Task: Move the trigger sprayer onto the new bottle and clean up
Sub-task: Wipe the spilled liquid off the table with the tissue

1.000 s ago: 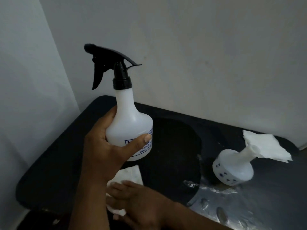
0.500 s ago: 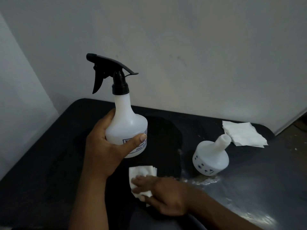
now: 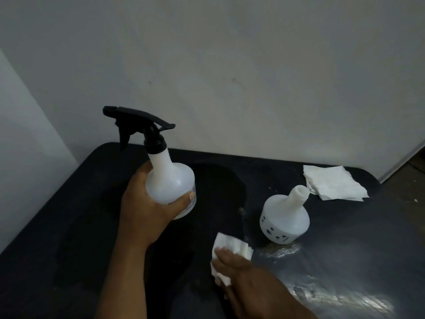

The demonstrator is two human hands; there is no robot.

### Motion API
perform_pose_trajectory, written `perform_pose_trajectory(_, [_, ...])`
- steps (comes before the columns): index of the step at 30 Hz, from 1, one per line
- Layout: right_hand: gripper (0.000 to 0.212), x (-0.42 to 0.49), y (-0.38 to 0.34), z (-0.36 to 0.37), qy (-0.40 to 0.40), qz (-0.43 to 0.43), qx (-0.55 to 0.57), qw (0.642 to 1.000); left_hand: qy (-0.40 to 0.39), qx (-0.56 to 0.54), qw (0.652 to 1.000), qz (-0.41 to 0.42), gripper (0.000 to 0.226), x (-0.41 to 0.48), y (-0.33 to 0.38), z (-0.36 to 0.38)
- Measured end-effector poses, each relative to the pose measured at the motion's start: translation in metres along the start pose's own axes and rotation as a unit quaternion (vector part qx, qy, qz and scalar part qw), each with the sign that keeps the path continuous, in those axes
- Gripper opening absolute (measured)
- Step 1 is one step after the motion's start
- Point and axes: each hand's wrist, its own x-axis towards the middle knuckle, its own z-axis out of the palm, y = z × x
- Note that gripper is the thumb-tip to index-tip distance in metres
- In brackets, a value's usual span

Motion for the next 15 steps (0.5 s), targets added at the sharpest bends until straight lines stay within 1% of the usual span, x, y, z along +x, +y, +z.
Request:
perform_pose_trajectory(1, [0.040, 0.004, 0.000, 0.001, 0.019, -0.001, -0.039, 0.999, 0.001, 0.003, 1.000, -0.003, 0.097, 0.001, 0.000, 0.000])
perform_pose_trajectory(2, [0.040, 0.011, 0.001, 0.002, 0.039, 0.013, -0.072, 0.997, 0.002, 0.007, 1.000, -0.006, 0.098, 0.001, 0.000, 0.001])
perform_pose_trajectory(5, [0.053, 0.033, 0.010, 0.010, 0.043, 0.057, -0.074, 0.995, 0.000, 0.016, 1.000, -0.010, 0.101, 0.002, 0.000, 0.002])
perform_pose_trajectory(7, [0.056, 0.047, 0.020, 0.011, 0.020, 0.094, -0.074, 0.993, -0.002, 0.019, 1.000, -0.016, 0.101, 0.002, -0.001, 0.000])
perform_pose_trajectory(9, [0.057, 0.055, 0.028, 0.016, 0.019, 0.113, -0.074, 0.991, -0.004, 0.022, 1.000, -0.020, 0.101, 0.003, -0.003, -0.003])
perform_pose_trajectory(15, [0.062, 0.045, 0.020, 0.026, -0.021, 0.112, -0.088, 0.990, -0.002, 0.017, 1.000, -0.025, 0.098, 0.007, -0.006, -0.008])
